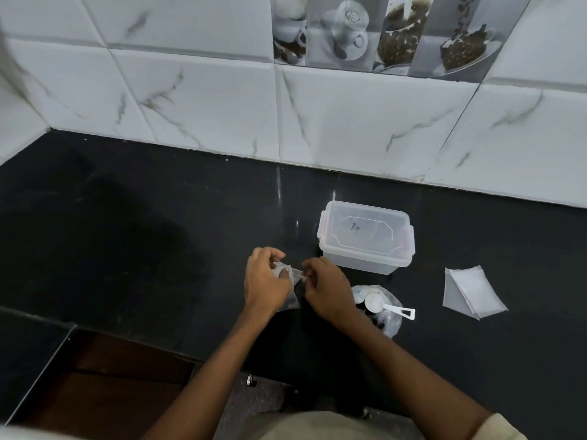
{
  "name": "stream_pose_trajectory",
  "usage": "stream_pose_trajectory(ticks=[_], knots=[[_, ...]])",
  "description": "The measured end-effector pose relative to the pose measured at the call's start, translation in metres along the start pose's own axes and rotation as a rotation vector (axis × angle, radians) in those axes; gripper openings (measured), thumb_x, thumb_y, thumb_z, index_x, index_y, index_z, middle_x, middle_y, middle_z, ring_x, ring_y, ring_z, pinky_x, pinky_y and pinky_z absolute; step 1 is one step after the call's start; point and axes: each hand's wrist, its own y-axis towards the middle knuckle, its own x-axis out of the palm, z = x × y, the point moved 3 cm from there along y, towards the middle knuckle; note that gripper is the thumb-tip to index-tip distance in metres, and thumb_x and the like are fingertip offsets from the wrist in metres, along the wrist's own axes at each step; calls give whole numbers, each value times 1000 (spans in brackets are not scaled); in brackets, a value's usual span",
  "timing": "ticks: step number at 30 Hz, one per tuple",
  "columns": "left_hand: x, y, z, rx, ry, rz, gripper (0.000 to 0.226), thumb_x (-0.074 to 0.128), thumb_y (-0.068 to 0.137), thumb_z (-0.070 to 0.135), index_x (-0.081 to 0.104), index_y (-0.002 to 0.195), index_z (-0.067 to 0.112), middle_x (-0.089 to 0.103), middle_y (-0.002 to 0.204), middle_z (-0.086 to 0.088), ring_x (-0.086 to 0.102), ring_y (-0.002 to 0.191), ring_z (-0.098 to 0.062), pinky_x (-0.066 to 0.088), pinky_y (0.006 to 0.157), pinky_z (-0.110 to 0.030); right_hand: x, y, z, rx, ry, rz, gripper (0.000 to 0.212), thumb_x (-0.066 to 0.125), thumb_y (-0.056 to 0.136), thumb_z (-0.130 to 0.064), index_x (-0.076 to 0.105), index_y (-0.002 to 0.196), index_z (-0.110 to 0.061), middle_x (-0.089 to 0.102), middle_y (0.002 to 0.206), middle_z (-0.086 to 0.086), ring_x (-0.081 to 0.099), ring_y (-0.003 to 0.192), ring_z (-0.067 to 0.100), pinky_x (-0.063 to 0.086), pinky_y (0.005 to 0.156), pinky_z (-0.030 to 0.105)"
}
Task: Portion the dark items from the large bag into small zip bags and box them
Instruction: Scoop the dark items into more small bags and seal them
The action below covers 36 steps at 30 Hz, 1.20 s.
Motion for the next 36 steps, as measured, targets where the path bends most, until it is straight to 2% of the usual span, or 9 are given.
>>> stream_pose_trajectory(ticks=[4,8,10,14,17,22,27,33,36], knots=[[31,-11,31,151,-117,-71,27,69,79,-6,64,89,18,65,89,5,63,78,-6,50,70,-16,-26,-12,11,-28,29,73,16,62,90,-14,68,104,-17,65,96,-1,61,82,14,49,73,28],[58,-22,65,290,-208,-138,19,67,82,0,65,92,16,66,89,7,65,82,-9,55,73,-24,-62,-28,27,-46,106,212,15,62,92,-10,72,103,-16,67,91,-5,61,80,6,47,72,16],[73,-26,83,352,-223,-166,17,67,82,2,65,92,16,66,89,9,65,80,-11,57,72,-27,-82,-36,43,-41,108,293,16,64,90,-4,73,99,-13,67,87,-5,61,76,6,49,69,18],[107,-33,122,443,-235,-244,18,65,82,-2,64,90,14,65,87,8,64,77,-11,56,67,-24,-120,-48,83,43,62,405,17,69,84,1,73,95,-12,66,86,-4,62,74,7,53,67,24],[136,-40,147,479,-216,-333,15,65,82,1,64,90,14,66,88,6,64,80,-10,55,71,-22,-146,-57,113,141,43,447,13,68,86,-3,73,93,-14,66,87,-5,60,76,6,49,67,15],[192,-54,173,461,-98,-511,14,65,89,6,67,100,14,69,99,1,65,89,-10,58,85,-25,-171,-68,171,356,-6,454,17,62,87,-4,70,94,-17,65,92,-6,63,84,9,46,70,17],[240,-65,176,367,62,-711,27,64,89,8,66,116,15,69,112,-2,65,98,-11,57,93,-30,-190,-70,223,612,-185,324,39,66,87,-14,63,126,-14,54,128,6,51,118,23,52,92,38],[269,-71,178,258,124,-825,48,63,91,13,56,138,10,63,130,-8,62,116,-17,51,104,-31,-205,-63,266,712,-282,221,44,64,87,-29,56,128,-15,52,131,11,50,119,31,44,101,44],[277,-74,178,229,149,-860,53,64,91,14,52,143,9,61,135,-9,60,120,-19,49,106,-33,-204,-60,272,697,-282,219,38,65,87,-26,58,122,-15,56,125,10,53,115,29,46,98,42]])
